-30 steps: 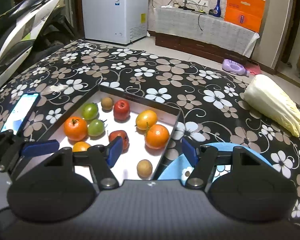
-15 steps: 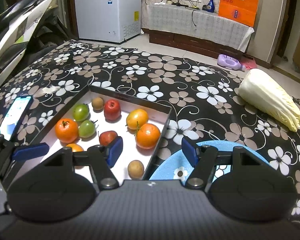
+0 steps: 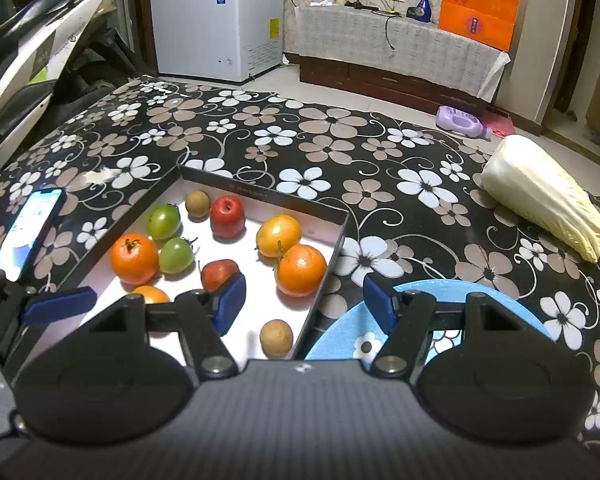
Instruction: Organize fruits
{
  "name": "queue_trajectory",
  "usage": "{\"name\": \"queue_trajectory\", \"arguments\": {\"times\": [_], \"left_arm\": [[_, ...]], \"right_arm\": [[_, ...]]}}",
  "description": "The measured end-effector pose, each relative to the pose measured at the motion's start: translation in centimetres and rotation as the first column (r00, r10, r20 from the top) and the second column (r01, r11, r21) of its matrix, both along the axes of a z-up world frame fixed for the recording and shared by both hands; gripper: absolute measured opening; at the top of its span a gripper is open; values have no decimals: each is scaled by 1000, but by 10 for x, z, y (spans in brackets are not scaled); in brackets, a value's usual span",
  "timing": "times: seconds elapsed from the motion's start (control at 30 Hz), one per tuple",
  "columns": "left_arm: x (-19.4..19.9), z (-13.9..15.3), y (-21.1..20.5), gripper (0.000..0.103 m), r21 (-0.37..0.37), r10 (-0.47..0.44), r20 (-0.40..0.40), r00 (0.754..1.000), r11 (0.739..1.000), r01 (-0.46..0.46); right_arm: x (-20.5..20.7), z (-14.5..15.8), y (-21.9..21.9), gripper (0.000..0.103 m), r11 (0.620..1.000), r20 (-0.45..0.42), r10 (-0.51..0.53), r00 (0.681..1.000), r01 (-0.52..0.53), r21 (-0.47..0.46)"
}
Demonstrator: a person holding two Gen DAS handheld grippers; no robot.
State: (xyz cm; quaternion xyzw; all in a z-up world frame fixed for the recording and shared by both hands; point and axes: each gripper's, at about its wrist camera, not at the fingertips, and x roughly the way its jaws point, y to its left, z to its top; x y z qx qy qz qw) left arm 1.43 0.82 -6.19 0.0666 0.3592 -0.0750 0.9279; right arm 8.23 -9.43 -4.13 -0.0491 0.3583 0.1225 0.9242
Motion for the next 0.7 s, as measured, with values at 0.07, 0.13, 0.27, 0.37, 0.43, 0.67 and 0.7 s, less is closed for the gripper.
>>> {"name": "queue_trajectory", "arguments": {"times": [0.07, 0.13, 0.27, 0.37, 0.43, 0.67, 0.7], "left_arm": [[-2, 0, 2, 96, -4, -3, -2, 1000, 1000, 3], [-4, 0, 6, 96, -6, -5, 1, 1000, 1000, 5], [-8, 2, 16, 96, -23, -8, 0, 1000, 1000, 8], [-10, 4, 23, 90, -35, -11, 5, 1000, 999, 11], [-8, 2, 25, 89, -34, -7, -12, 1000, 999, 6], [-8, 4, 26, 84, -46, -9, -22, 1000, 999, 8], [-8, 4, 26, 84, -47, -8, -23, 1000, 999, 6]], "right_arm": [[-1, 1, -1, 67, 1000, 6, 17, 1000, -17, 17], [-3, 4, -3, 67, 997, 21, 60, 998, -61, 50], [-9, 7, -6, 66, 972, 47, 213, 976, -216, 95], [-14, 4, -1, 52, 949, 59, 301, 952, -305, 78], [-15, 0, 2, 46, 943, 32, 324, 945, -326, 71], [-3, -11, 12, 42, 934, -11, 350, 937, -348, 87], [-2, -13, 15, 42, 937, -19, 345, 938, -343, 66]]}}
